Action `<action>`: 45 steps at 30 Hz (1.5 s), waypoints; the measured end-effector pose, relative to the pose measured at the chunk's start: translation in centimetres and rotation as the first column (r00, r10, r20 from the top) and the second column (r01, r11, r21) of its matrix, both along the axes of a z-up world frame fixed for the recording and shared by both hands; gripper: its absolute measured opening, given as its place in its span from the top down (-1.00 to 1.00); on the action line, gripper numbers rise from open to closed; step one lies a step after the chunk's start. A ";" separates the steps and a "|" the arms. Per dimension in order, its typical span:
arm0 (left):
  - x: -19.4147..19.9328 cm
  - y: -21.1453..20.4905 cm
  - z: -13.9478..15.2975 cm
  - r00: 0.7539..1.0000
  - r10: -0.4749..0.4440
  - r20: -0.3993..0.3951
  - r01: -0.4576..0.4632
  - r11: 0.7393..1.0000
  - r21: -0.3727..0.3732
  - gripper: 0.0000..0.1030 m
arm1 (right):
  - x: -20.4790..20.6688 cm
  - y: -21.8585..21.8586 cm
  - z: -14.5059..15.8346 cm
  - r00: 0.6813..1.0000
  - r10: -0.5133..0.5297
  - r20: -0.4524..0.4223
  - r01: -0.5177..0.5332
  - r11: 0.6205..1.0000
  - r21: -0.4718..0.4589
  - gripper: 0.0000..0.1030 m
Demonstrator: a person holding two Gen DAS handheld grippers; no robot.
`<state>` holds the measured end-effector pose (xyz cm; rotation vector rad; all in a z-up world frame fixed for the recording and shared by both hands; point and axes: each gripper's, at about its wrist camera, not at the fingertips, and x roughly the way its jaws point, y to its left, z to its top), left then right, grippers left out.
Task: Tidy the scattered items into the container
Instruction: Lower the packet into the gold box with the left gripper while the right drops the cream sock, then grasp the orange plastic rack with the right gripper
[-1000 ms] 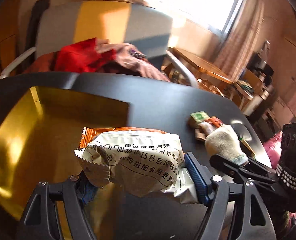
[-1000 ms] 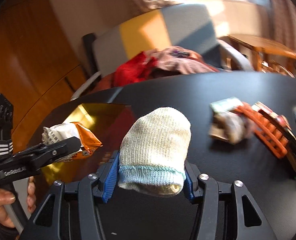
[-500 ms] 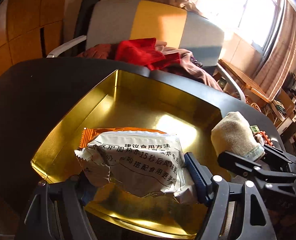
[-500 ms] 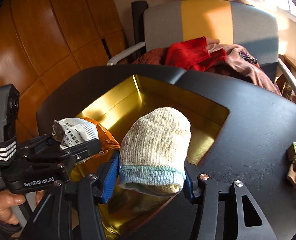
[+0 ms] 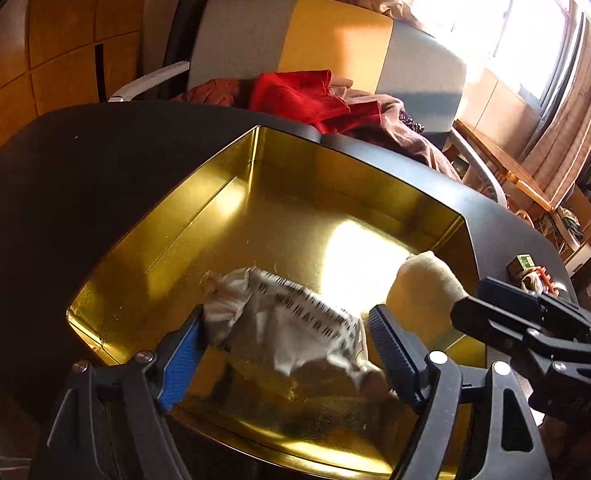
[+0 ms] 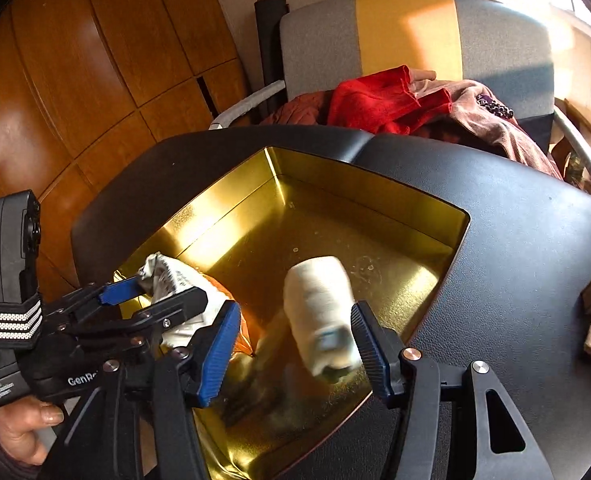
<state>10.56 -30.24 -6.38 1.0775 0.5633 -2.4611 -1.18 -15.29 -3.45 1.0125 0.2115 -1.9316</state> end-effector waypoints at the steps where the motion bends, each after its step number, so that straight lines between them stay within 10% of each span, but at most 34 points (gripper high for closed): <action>1: 0.1 0.3 0.3 1.000 -0.004 -0.007 0.004 1.000 -0.002 -0.58 | 0.2 0.2 0.1 1.000 -0.003 -0.002 0.003 1.000 -0.003 -0.14; 15: 1.2 3.9 4.1 0.993 -0.063 -0.104 0.061 0.998 -0.030 -0.60 | -0.3 9.8 0.0 0.978 -0.198 0.063 0.203 0.975 -0.088 -0.23; 32: -9.7 20.5 3.6 0.876 -0.482 -0.020 0.482 0.876 -0.015 -0.61 | -7.7 31.4 -0.8 0.785 -0.615 0.081 0.620 0.777 -0.112 -0.28; 45: -19.7 24.1 2.6 0.851 -0.525 -0.004 0.525 0.851 0.001 -0.61 | -17.9 31.4 -2.5 0.847 -0.521 0.105 0.526 0.849 -0.038 -0.34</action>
